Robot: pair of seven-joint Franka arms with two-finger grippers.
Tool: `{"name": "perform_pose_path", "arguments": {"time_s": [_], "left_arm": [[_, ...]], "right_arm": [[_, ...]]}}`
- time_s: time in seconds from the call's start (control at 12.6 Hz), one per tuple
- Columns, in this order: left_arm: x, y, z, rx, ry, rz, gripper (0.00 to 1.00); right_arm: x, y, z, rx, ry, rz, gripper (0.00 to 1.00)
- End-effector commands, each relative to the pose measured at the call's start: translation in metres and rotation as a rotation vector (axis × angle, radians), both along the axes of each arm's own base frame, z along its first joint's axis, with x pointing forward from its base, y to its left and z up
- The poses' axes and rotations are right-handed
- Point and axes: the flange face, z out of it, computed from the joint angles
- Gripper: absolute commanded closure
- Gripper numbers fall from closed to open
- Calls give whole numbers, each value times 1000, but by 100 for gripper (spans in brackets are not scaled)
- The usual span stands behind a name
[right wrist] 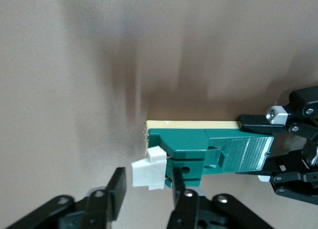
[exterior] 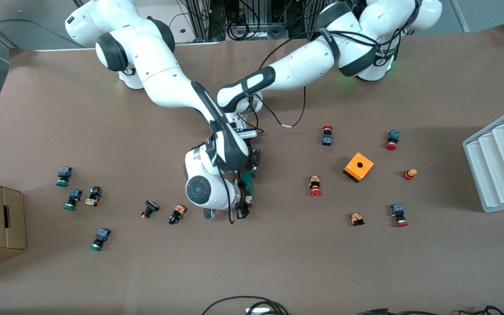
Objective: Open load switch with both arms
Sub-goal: 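Position the right gripper fingertips above the white lever, then press the white lever down with the right gripper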
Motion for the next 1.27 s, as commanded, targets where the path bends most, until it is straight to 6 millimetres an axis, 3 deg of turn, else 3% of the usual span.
{"name": "perform_pose_path", "arguments": {"time_s": [0.0,0.4,0.56,1.19], "left_arm": [[-4,3,-2,-16,15,-4,44],[-2,3,-2,-16,14,-4,44],[-2,3,-2,-15,15,-5,42],[-2,2,-2,-15,15,-7,42]], "right_arm": [[1,6,-5,18,10,-22,59],[2,5,-5,18,12,-33,61],[1,5,-6,18,16,-34,70],[-1,1,-7,14,25,-41,70]]}}
